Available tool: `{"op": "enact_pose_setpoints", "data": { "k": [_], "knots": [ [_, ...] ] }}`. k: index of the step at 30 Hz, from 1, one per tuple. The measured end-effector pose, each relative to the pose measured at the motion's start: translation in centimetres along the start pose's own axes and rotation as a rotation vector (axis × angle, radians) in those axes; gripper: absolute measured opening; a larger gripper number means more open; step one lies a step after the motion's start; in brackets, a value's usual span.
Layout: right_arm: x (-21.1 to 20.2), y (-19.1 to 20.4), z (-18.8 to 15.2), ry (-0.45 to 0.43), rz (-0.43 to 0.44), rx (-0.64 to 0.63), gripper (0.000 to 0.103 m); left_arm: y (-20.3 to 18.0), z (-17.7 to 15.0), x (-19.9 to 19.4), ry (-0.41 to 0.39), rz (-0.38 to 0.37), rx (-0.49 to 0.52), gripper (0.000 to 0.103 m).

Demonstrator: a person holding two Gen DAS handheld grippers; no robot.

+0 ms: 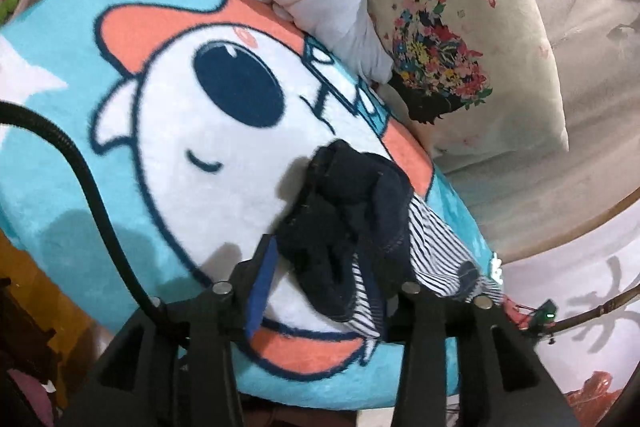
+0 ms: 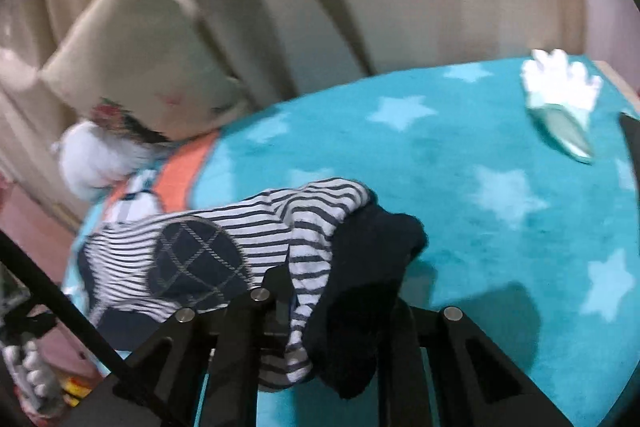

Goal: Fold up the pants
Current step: 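Pull the striped leg with the right gripper away from the left gripper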

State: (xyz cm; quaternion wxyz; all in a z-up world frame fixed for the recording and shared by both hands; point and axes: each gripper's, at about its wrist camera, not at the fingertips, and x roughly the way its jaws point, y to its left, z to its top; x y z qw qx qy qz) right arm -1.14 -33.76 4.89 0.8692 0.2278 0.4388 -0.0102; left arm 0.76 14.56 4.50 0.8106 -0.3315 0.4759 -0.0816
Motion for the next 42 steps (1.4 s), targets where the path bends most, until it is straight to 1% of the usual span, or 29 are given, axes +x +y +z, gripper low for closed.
{"op": "enact_pose_setpoints", "data": {
  "k": [1, 2, 3, 4, 6, 8, 9, 10, 12, 13, 15, 16, 17, 18, 19, 21, 22, 24, 26, 28, 29, 30, 31, 33, 34, 38, 40, 42],
  "knots": [
    [0.3, -0.3, -0.1, 0.000, -0.052, 0.004, 0.030, -0.2, 0.0, 0.2, 0.005, -0.006, 0.000, 0.045],
    [0.4, -0.5, -0.1, -0.011, -0.098, 0.005, 0.034, -0.4, 0.1, 0.3, 0.006, -0.006, 0.004, 0.045],
    [0.1, -0.8, 0.0, -0.023, -0.120, 0.008, 0.042, -0.5, 0.1, 0.4, 0.006, -0.007, 0.008, 0.045],
    [-0.2, -1.1, 0.1, -0.035, -0.130, 0.015, 0.047, -0.7, 0.2, 0.5, 0.008, -0.010, 0.011, 0.048],
    [-1.7, -1.5, 0.3, -0.069, -0.138, 0.038, 0.048, -1.1, 0.4, 0.7, 0.012, -0.020, 0.010, 0.054],
    [-3.6, -0.9, 0.4, -0.122, -0.143, 0.030, 0.048, -1.8, 0.8, 1.3, 0.024, -0.039, 0.017, 0.062],
    [-4.4, -0.3, 0.4, -0.144, -0.134, 0.014, 0.049, -2.1, 1.0, 1.7, 0.035, -0.048, 0.025, 0.069],
    [-5.0, 0.6, 0.4, -0.162, -0.107, -0.011, 0.054, -2.7, 1.2, 2.5, 0.060, -0.063, 0.038, 0.073],
    [-5.8, 2.4, 0.3, -0.165, -0.032, -0.063, 0.060, -3.5, 1.6, 4.2, 0.113, -0.081, 0.048, 0.074],
    [-5.5, 3.6, 0.1, -0.149, 0.025, -0.096, 0.061, -3.8, 1.8, 5.5, 0.148, -0.085, 0.042, 0.074],
    [-4.5, 6.2, -0.6, -0.096, 0.151, -0.168, 0.061, -4.0, 2.1, 7.0, 0.180, -0.081, 0.025, 0.074],
    [-3.7, 8.0, -1.1, -0.071, 0.194, -0.220, 0.061, -4.2, 2.2, 7.5, 0.182, -0.074, 0.028, 0.069],
    [-3.0, 9.6, -1.6, -0.053, 0.219, -0.280, 0.061, -4.4, 2.4, 7.7, 0.179, -0.055, 0.035, 0.061],
    [-2.5, 11.0, -2.1, -0.042, 0.231, -0.331, 0.061, -4.6, 2.5, 7.8, 0.177, -0.020, 0.045, 0.037],
    [-1.7, 13.0, -2.8, -0.026, 0.244, -0.407, 0.061, -4.6, 2.5, 7.8, 0.180, -0.004, 0.050, 0.019],
    [-0.3, 16.1, -3.8, 0.001, 0.262, -0.518, 0.061, -4.5, 2.5, 7.6, 0.182, -0.015, 0.044, 0.016],
    [0.2, 17.1, -4.3, 0.007, 0.266, -0.556, 0.061, -4.5, 2.5, 7.3, 0.169, -0.011, 0.044, 0.015],
    [1.7, 19.8, -5.2, 0.011, 0.265, -0.660, 0.061, -4.4, 2.4, 6.8, 0.159, -0.016, 0.041, 0.015],
    [3.0, 21.7, -6.0, 0.013, 0.237, -0.739, 0.061, -4.3, 2.3, 6.5, 0.157, -0.022, 0.040, 0.015],
    [4.3, 22.7, -6.6, 0.014, 0.210, -0.809, 0.061, -4.3, 2.2, 6.2, 0.154, -0.029, 0.041, 0.015],
    [5.1, 23.2, -7.0, 0.032, 0.204, -0.845, 0.060, -4.4, 2.2, 6.0, 0.153, -0.034, 0.042, 0.015],
    [5.5, 23.5, -7.3, 0.041, 0.198, -0.862, 0.043, -4.4, 2.2, 5.9, 0.150, -0.039, 0.042, 0.015],
    [5.9, 23.7, -7.5, 0.055, 0.175, -0.880, 0.014, -4.4, 2.2, 5.8, 0.149, -0.043, 0.040, 0.015],
    [6.2, 23.8, -7.3, 0.068, 0.156, -0.865, 0.011, -4.5, 2.1, 5.5, 0.145, -0.050, 0.040, 0.015],
    [6.0, 23.8, -7.1, 0.063, 0.170, -0.838, 0.009, -4.5, 2.0, 5.3, 0.143, -0.057, 0.043, 0.015],
    [4.0, 22.9, -5.5, 0.038, 0.243, -0.727, 0.008, -4.2, 1.4, 4.1, 0.138, -0.089, 0.041, 0.015],
    [2.9, 22.8, -5.5, 0.040, 0.285, -0.705, 0.008, -3.8, 0.8, 3.3, 0.130, -0.098, 0.043, 0.015],
    [2.0, 22.8, -6.2, 0.058, 0.318, -0.707, 0.008, -3.2, 0.2, 2.7, 0.130, -0.094, 0.044, 0.015]
  ]
}}
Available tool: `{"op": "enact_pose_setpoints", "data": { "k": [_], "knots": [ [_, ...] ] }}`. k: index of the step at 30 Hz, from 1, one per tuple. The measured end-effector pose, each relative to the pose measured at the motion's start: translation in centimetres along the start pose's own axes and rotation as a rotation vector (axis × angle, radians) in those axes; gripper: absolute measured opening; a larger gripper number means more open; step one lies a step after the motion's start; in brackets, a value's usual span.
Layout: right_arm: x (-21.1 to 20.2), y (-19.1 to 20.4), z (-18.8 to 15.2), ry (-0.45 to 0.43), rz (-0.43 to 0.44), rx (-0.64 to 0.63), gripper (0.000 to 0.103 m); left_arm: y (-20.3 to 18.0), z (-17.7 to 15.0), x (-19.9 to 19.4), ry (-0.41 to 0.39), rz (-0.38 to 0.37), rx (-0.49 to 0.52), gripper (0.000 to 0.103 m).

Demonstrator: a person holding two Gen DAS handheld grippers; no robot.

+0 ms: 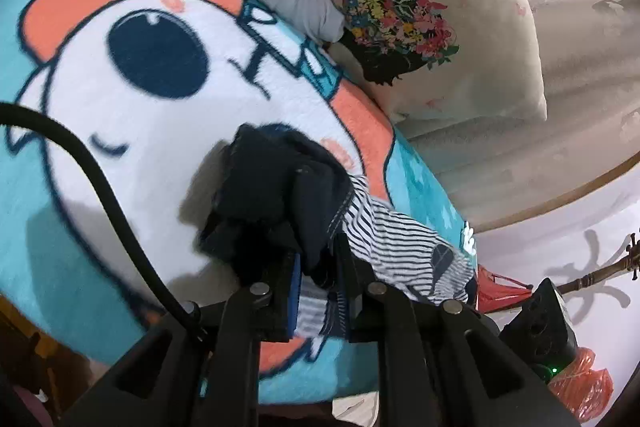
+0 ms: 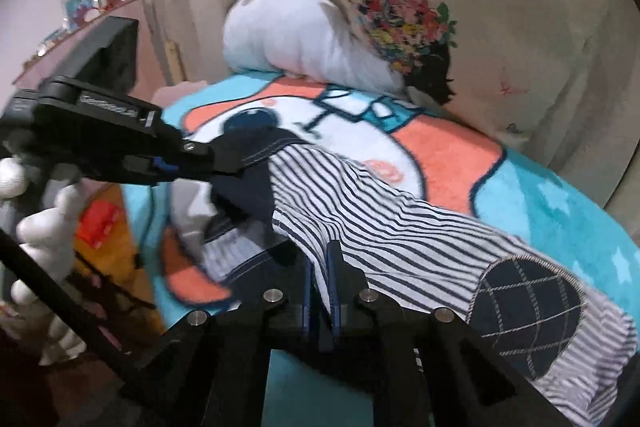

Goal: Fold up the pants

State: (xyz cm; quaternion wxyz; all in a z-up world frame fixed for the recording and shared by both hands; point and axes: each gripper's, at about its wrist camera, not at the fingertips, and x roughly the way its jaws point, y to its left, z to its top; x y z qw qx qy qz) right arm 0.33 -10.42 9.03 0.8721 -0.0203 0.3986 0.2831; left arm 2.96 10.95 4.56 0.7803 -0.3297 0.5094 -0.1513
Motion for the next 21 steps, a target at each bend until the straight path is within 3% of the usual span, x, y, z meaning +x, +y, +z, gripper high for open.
{"op": "enact_pose_setpoints", "data": {
  "k": [3, 6, 8, 10, 12, 17, 21],
  "knots": [
    [0.0, 1.6, -1.6, 0.035, 0.032, -0.023, 0.008, 1.0, -1.0, -0.2, 0.023, 0.015, 0.009, 0.015],
    [1.3, 2.4, -2.9, 0.070, -0.015, -0.055, 0.011, 1.7, -1.5, -1.3, 0.010, 0.020, 0.021, 0.016],
    [2.1, 2.2, -3.2, 0.091, -0.033, -0.042, 0.022, 1.5, -1.4, -2.8, -0.036, 0.007, 0.030, 0.019],
    [1.8, 2.0, -3.2, 0.082, -0.013, -0.017, 0.043, 0.8, -1.3, -4.5, -0.092, -0.015, 0.056, 0.028],
    [0.5, 2.0, -3.1, 0.048, 0.021, -0.006, 0.052, -0.1, -1.1, -5.4, -0.131, -0.022, 0.085, 0.034],
    [-2.5, 0.8, -2.6, -0.048, 0.015, 0.065, 0.052, -2.9, 0.5, -1.9, -0.120, 0.016, 0.152, 0.038],
    [-1.3, -2.4, -3.0, -0.018, 0.018, 0.193, 0.052, -3.0, 0.5, 2.4, -0.088, 0.159, 0.174, 0.038]
  ]
}}
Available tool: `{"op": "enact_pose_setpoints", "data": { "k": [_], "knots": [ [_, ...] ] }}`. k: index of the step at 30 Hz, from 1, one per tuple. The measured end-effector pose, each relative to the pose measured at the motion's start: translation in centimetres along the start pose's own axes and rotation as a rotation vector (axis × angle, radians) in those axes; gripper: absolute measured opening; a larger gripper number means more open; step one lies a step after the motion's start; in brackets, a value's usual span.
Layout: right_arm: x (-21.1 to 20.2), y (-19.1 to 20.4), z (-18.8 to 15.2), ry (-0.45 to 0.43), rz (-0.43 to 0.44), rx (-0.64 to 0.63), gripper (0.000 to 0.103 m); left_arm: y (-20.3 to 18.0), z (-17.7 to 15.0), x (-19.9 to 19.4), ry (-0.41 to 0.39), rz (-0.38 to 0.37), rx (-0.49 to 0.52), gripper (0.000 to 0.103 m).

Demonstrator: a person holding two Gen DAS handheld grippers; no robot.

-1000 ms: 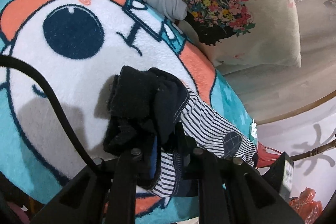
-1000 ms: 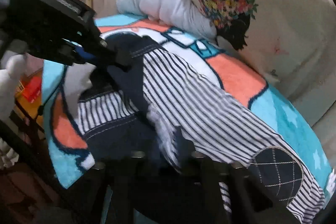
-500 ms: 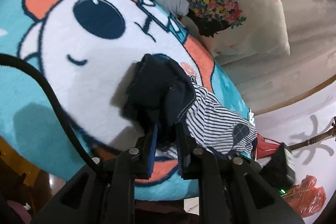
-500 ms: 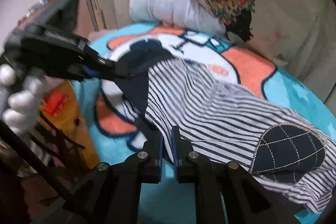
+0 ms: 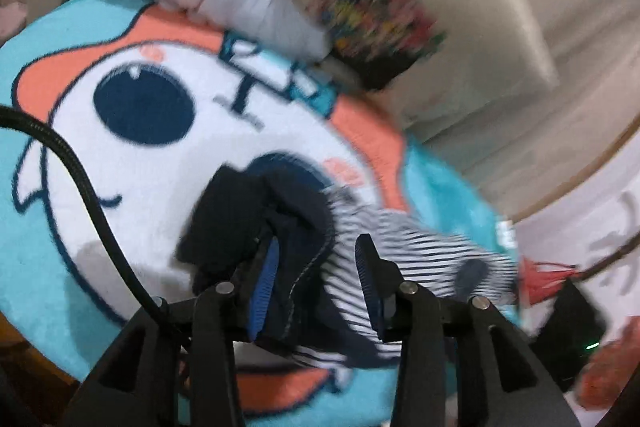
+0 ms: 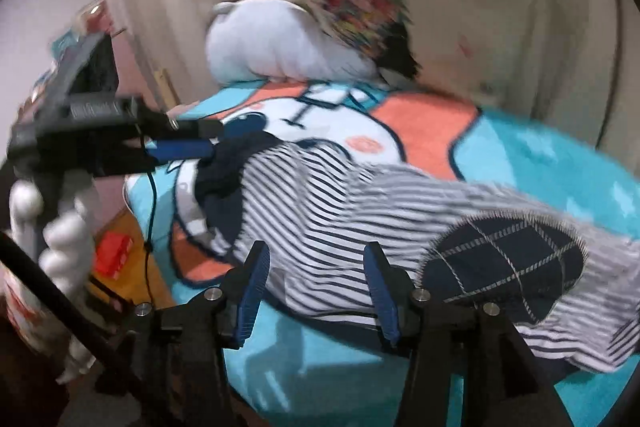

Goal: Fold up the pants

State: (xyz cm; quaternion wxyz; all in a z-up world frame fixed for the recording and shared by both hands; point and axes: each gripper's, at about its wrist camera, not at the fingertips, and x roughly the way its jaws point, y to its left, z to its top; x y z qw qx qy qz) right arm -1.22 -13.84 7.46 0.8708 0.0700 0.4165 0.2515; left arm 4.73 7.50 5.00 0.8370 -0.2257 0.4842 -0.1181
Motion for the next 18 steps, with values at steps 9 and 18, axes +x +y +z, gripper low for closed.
{"op": "enact_pose_setpoints", "data": {
  "k": [9, 18],
  "knots": [
    [-4.6, -15.1, -1.8, -0.055, -0.474, 0.352, 0.041, 1.2, -1.3, 1.5, 0.007, 0.013, 0.006, 0.036],
    [-5.9, -10.1, 1.3, -0.194, 0.007, 0.401, 0.045, 0.0, -2.0, 1.4, -0.027, 0.063, 0.063, 0.036]
  ]
}}
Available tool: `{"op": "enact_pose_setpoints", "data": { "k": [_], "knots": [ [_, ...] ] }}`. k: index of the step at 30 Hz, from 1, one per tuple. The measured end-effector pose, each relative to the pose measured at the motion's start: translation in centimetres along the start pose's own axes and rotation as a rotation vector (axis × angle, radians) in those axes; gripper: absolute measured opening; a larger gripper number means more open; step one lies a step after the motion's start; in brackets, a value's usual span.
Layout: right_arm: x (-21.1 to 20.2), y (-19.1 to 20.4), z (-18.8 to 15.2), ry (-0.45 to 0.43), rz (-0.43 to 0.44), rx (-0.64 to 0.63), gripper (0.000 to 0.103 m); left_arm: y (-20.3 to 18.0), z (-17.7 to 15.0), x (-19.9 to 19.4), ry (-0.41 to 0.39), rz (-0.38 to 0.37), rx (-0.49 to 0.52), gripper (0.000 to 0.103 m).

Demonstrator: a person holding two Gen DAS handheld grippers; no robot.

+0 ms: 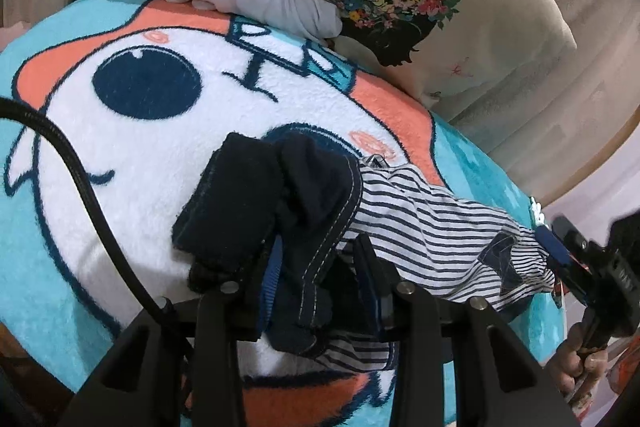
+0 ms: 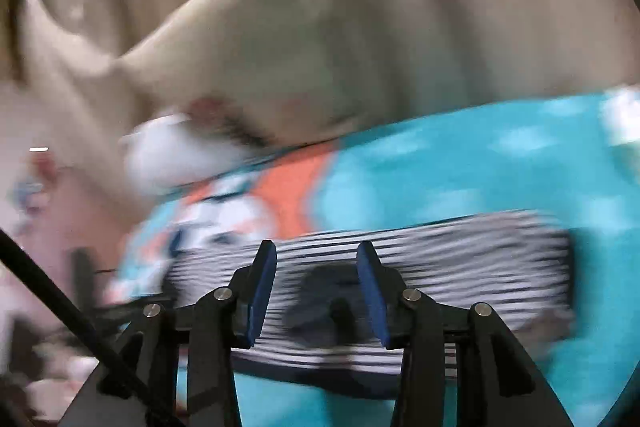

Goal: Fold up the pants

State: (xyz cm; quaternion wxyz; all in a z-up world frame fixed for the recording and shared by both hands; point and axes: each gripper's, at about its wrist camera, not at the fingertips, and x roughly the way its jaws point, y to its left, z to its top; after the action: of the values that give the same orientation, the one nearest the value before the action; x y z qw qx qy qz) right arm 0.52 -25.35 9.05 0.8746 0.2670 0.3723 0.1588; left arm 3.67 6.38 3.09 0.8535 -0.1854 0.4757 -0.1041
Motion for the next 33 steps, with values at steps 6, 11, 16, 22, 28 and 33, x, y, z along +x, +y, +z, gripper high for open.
{"op": "enact_pose_setpoints", "data": {
  "k": [6, 11, 16, 22, 28, 33],
  "knots": [
    [9.4, 1.9, -0.9, 0.219, 0.167, 0.094, 0.046, -0.2, 0.0, 0.0, 0.002, 0.017, 0.006, 0.036],
    [8.7, -3.5, -0.5, 0.178, 0.066, 0.208, 0.024, -0.3, -0.1, 0.2, 0.002, 0.020, 0.028, 0.036],
    [3.6, -6.5, 0.8, 0.040, -0.298, 0.134, 0.025, -0.6, 0.0, 0.0, 0.013, 0.033, 0.024, 0.036],
    [0.4, -2.0, -0.4, -0.004, -0.311, -0.043, 0.030, -4.6, 0.6, -3.3, -0.043, -0.012, 0.084, 0.038],
    [4.1, 1.7, -3.1, 0.092, -0.224, -0.182, 0.030, -8.3, -1.3, 1.3, 0.056, 0.050, 0.206, 0.039],
    [3.2, -0.6, -5.3, 0.119, -0.293, -0.212, 0.030, -9.1, -3.1, 2.2, 0.020, 0.160, 0.371, 0.039]
  ]
}}
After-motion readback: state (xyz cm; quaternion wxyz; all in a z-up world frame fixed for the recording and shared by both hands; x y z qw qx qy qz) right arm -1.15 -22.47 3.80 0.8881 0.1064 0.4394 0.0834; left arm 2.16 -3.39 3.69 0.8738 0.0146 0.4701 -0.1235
